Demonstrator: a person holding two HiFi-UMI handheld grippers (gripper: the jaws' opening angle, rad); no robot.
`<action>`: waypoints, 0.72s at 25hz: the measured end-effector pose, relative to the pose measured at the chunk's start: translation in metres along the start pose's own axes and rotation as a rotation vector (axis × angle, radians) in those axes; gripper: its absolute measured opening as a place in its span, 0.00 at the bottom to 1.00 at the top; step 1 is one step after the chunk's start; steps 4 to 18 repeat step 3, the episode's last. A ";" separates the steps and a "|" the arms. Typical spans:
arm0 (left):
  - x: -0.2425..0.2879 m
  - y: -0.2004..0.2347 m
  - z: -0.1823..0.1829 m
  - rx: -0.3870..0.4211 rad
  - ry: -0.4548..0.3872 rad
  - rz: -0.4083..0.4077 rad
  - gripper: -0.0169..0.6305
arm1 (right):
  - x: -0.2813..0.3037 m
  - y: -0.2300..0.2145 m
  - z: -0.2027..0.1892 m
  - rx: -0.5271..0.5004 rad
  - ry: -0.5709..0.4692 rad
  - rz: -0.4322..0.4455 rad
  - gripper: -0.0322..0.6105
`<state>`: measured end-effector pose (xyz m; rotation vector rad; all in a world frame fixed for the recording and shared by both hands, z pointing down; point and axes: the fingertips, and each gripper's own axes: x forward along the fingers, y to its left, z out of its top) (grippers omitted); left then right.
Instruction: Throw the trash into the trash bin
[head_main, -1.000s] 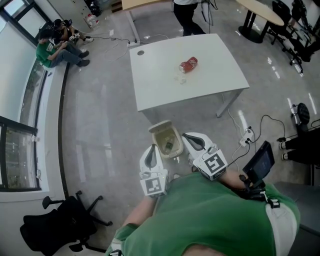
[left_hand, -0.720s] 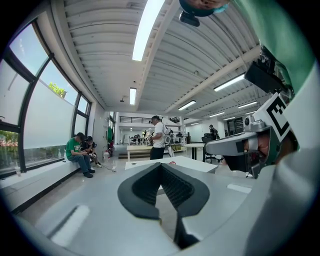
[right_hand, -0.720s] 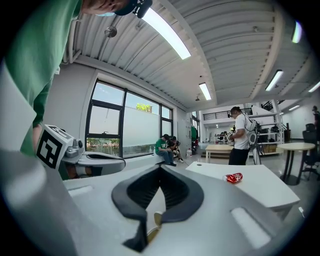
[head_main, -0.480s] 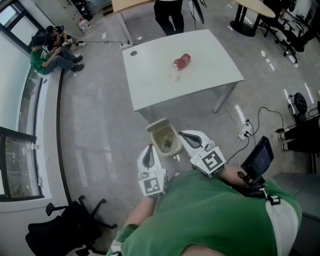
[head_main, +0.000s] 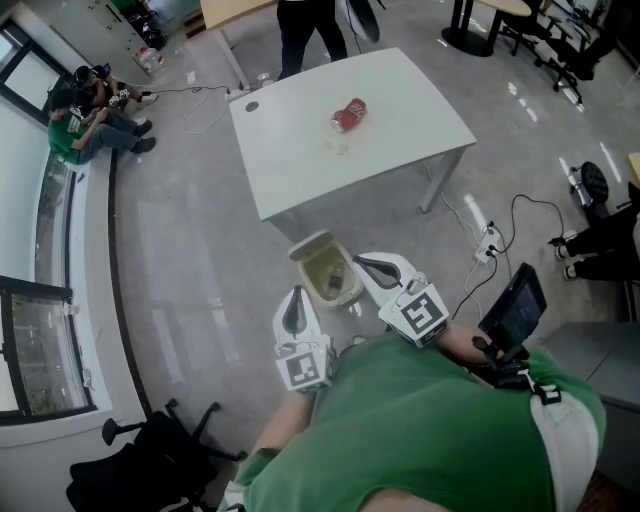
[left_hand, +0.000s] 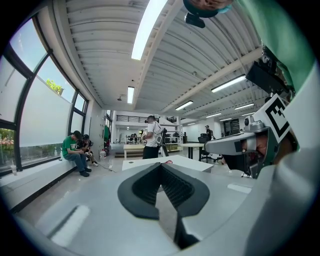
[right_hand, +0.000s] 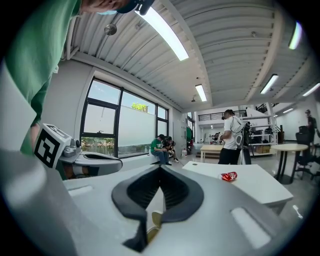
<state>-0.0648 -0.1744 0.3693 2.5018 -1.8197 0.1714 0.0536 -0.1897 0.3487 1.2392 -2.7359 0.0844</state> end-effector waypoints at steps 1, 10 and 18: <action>-0.001 0.000 0.000 0.000 -0.001 -0.001 0.04 | 0.000 0.000 0.000 0.002 -0.002 -0.002 0.05; -0.002 0.001 0.001 -0.002 -0.002 -0.001 0.04 | -0.001 0.001 0.000 0.004 -0.004 -0.007 0.05; -0.002 0.001 0.001 -0.002 -0.002 -0.001 0.04 | -0.001 0.001 0.000 0.004 -0.004 -0.007 0.05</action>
